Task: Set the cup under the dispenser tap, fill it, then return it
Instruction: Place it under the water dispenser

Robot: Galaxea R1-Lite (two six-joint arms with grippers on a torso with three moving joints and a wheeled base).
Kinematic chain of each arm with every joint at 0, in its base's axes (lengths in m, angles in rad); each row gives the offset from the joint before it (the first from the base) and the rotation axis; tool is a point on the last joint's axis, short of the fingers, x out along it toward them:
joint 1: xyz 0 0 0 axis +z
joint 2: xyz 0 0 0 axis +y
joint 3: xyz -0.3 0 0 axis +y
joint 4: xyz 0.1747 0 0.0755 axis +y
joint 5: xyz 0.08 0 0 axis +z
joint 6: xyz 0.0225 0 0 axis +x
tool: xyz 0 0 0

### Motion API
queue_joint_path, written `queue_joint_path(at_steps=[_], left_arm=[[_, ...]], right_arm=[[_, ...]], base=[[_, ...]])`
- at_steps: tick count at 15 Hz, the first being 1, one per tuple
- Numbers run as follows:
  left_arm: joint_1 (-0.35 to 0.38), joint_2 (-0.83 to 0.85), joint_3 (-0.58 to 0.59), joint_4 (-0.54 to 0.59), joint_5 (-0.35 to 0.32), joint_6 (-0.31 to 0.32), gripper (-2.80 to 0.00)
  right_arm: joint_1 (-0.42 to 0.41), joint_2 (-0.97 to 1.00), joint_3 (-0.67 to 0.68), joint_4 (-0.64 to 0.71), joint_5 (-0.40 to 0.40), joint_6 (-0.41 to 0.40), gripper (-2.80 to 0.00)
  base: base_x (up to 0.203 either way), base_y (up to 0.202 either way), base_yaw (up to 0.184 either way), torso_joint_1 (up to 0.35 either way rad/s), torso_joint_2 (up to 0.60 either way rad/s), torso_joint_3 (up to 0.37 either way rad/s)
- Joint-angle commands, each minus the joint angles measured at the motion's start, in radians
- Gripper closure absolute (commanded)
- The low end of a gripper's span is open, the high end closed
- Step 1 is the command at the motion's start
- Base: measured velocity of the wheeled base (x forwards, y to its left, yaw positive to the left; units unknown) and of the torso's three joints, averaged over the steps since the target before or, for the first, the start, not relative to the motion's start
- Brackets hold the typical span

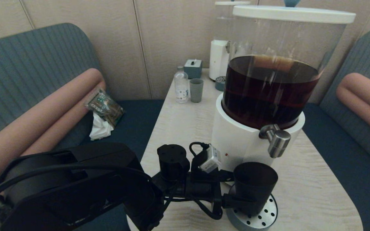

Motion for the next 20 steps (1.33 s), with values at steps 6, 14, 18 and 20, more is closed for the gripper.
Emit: queue_joint_path(at_steps=[6, 14, 18, 20], left_arm=[[0.000, 0.002, -0.003, -0.006, -0.004, 0.000, 0.00], [0.000, 0.000, -0.006, -0.008, -0.003, 0.001, -2.80], [0.000, -0.003, -0.001, -0.009, -0.004, 0.001, -2.80], [0.000, -0.016, 0.010, -0.009, -0.004, 0.004, -2.80]], right_arm=[[0.000, -0.002, -0.001, 0.000, 0.000, 0.000, 0.00], [0.000, -0.002, -0.001, 0.000, 0.000, 0.000, 0.00], [0.000, -0.002, -0.001, 0.000, 0.000, 0.000, 0.00], [0.000, -0.002, -0.001, -0.001, 0.000, 0.000, 0.00]], base=[[0.000, 0.000, 0.000, 0.000, 0.00, 0.000], [0.000, 0.000, 0.000, 0.000, 0.00, 0.000], [0.000, 0.000, 0.000, 0.000, 0.00, 0.000], [0.000, 0.000, 0.000, 0.000, 0.00, 0.000]])
